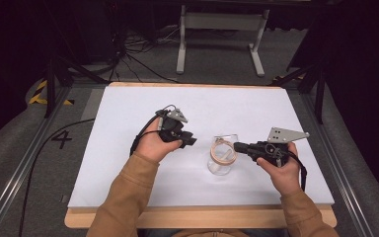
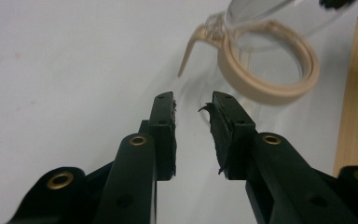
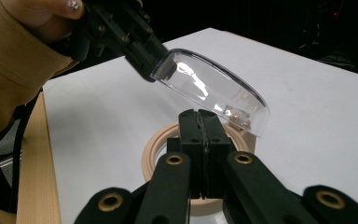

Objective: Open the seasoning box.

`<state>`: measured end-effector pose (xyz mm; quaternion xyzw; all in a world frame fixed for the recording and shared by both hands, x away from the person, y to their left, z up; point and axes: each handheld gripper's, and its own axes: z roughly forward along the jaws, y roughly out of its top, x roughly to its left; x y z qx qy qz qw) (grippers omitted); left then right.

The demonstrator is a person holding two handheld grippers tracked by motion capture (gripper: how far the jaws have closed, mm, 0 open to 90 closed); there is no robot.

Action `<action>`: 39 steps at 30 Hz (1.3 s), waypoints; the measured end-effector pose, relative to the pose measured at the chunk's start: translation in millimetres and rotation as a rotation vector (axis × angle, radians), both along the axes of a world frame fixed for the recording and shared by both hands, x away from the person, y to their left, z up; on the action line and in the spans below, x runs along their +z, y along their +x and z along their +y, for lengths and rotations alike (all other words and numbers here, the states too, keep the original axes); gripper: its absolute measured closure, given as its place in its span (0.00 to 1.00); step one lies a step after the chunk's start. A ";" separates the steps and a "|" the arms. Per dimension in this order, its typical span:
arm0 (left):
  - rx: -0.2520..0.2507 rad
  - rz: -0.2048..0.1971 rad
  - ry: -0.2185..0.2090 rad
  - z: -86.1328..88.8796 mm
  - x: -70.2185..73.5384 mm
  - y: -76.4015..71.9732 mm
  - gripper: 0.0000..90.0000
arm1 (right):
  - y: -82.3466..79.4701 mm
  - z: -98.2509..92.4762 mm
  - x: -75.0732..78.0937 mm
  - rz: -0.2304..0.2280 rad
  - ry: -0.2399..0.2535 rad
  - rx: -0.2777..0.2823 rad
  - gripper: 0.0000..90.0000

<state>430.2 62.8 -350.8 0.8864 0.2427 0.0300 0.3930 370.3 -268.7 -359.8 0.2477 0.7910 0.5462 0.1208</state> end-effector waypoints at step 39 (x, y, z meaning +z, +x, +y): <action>0.043 0.113 0.126 57.4 -21.6 -22.7 0.68 | 46.1 -4.6 8.5 0.007 0.054 -0.033 1.00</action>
